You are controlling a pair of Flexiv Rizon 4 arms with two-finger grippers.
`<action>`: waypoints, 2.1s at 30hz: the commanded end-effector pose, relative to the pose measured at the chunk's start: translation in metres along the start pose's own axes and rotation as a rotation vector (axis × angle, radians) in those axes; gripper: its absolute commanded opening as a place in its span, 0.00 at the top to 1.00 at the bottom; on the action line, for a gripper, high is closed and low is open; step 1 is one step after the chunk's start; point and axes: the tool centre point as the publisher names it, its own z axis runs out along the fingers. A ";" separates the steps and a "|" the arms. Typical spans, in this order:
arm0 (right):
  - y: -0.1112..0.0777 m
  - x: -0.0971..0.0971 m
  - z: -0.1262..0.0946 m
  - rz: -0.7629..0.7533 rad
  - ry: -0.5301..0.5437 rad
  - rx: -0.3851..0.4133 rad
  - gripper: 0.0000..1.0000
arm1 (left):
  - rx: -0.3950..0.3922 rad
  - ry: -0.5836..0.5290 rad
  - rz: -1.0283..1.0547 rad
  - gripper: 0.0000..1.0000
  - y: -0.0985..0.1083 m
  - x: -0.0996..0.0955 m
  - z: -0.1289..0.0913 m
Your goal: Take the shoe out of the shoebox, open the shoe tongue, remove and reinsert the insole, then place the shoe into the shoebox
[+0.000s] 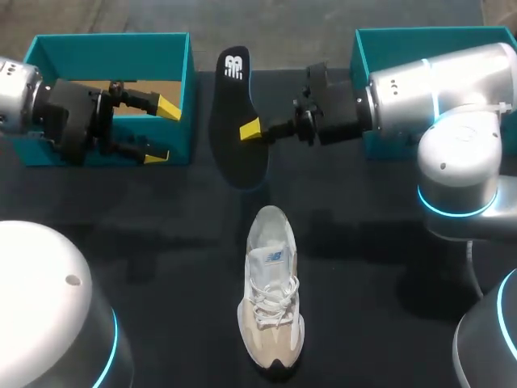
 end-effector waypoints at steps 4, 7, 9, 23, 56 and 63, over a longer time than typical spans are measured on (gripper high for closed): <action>0.000 -0.005 0.006 -0.014 -0.044 0.008 1.00 | -0.024 0.019 -0.082 0.00 -0.007 0.002 0.003; -0.004 -0.017 0.001 -0.044 -0.035 -0.010 1.00 | -0.117 0.112 -0.226 0.00 -0.008 0.010 0.003; -0.005 -0.024 -0.005 -0.059 -0.029 -0.028 1.00 | -0.162 0.158 -0.324 0.00 -0.006 0.019 -0.001; 0.000 -0.036 -0.029 -0.221 -0.061 -0.075 1.00 | -0.316 0.442 -0.847 0.00 -0.018 0.059 0.001; 0.000 -0.094 -0.033 -0.290 -0.102 -0.163 1.00 | -0.532 0.669 -1.305 0.00 -0.033 0.103 0.035; 0.000 -0.094 -0.033 -0.290 -0.102 -0.163 1.00 | -0.550 0.682 -1.347 0.00 -0.035 0.113 0.033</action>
